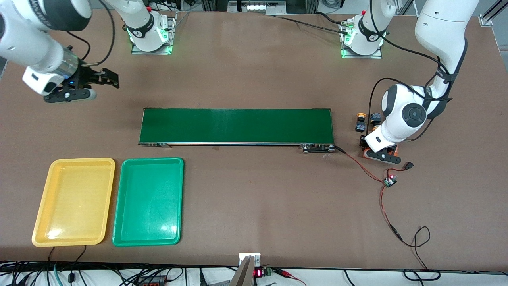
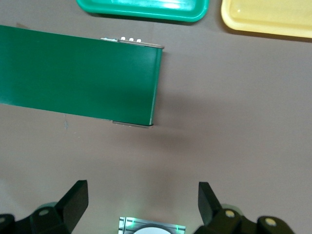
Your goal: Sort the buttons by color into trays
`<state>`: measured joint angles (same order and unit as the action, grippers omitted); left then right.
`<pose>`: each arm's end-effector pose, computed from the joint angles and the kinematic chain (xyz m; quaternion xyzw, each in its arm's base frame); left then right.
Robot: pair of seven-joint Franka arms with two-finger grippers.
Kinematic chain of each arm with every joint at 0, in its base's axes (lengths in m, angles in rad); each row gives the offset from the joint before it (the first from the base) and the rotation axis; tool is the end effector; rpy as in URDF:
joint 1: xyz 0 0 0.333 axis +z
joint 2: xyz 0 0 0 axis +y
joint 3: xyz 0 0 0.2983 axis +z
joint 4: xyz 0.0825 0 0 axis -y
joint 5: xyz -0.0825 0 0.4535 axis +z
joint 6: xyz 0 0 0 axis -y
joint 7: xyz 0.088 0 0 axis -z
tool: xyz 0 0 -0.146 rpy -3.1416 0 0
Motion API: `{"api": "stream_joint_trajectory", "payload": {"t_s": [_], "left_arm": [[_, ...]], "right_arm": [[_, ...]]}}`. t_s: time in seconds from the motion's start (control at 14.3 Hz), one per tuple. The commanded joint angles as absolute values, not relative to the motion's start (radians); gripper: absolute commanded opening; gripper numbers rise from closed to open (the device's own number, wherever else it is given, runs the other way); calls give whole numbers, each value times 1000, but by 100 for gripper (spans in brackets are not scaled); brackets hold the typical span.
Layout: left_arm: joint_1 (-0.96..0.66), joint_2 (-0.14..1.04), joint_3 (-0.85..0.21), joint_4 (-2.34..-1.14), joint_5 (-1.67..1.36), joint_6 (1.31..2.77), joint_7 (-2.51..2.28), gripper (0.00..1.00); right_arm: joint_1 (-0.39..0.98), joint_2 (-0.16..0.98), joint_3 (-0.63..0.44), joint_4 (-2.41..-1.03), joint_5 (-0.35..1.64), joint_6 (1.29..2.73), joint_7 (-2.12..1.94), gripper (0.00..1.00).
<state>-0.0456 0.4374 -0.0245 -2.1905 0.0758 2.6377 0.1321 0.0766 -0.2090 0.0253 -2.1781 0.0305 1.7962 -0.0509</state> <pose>0.5837 -0.0429 0.0688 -0.9911 0.1326 -0.0047 0.0134 0.5273 0.0576 0.3831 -0.9937 -0.0709 0.0866 0.0097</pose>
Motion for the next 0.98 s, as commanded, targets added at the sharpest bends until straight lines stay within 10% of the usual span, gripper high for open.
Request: {"api": "stream_joint_trajectory", "payload": {"t_s": [0.0, 0.42, 0.91], "left_arm": [[-42, 390, -53, -2125, 87, 2535, 198, 19], [-52, 377, -260, -1866, 86, 1929, 317, 17], [-95, 420, -393, -1890, 103, 2006, 713, 15]], "right_arm": [[94, -267, 23, -2247, 40, 1835, -34, 100], [94, -265, 23, -2246, 40, 1836, -34, 100], [95, -265, 25, -2246, 40, 1887, -34, 100]]}}
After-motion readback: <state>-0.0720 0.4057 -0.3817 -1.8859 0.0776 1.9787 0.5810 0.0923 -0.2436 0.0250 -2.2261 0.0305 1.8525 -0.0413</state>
